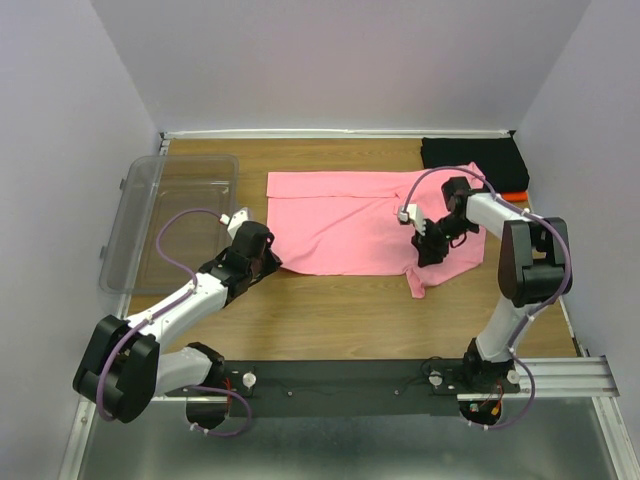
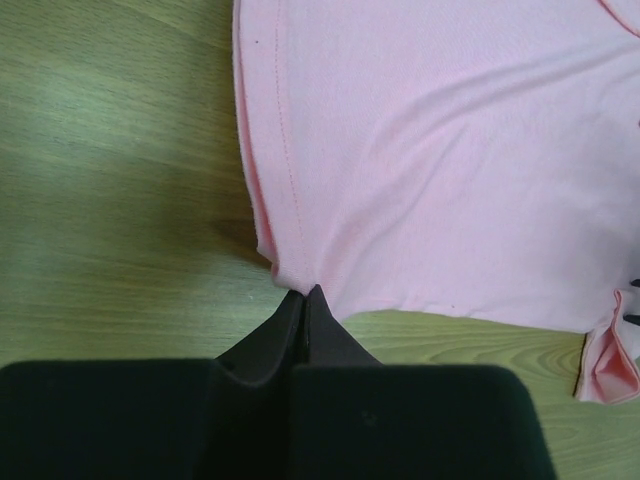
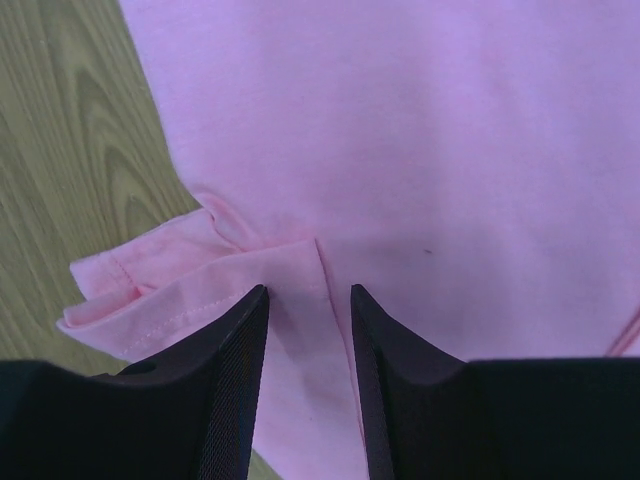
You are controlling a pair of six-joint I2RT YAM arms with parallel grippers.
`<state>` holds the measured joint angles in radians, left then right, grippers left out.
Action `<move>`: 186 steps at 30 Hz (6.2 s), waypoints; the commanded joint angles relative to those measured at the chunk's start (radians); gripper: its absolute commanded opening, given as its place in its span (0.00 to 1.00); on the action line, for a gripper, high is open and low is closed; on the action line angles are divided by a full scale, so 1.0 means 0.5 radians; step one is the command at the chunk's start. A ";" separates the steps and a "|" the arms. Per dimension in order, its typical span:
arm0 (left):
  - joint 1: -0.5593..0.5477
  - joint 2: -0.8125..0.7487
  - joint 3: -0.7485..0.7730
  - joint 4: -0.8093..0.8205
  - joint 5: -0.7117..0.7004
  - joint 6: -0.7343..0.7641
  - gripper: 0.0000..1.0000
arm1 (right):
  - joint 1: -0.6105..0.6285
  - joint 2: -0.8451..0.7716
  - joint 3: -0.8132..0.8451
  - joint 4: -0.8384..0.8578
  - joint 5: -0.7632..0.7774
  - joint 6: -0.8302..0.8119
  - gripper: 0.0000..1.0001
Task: Fold and stack the t-shirts
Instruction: Fold the tshirt
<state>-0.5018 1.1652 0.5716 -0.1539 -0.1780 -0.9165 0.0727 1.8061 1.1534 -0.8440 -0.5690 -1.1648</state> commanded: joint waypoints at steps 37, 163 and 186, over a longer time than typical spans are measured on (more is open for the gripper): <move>-0.012 0.010 -0.005 0.023 0.043 0.026 0.00 | 0.017 0.048 0.071 -0.380 -0.424 -0.524 0.38; -0.131 0.075 -0.192 -0.459 0.212 -0.216 0.47 | -0.891 -1.004 0.246 -0.140 -0.356 0.317 0.00; -0.131 -0.097 -0.085 -0.619 0.065 -0.312 0.27 | -0.891 -1.115 0.194 -0.300 -0.479 0.194 0.01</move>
<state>-0.5598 1.1366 0.4969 -0.4202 -0.0650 -1.0306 -0.3668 1.2713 1.2518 -0.9653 -0.7635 -1.0492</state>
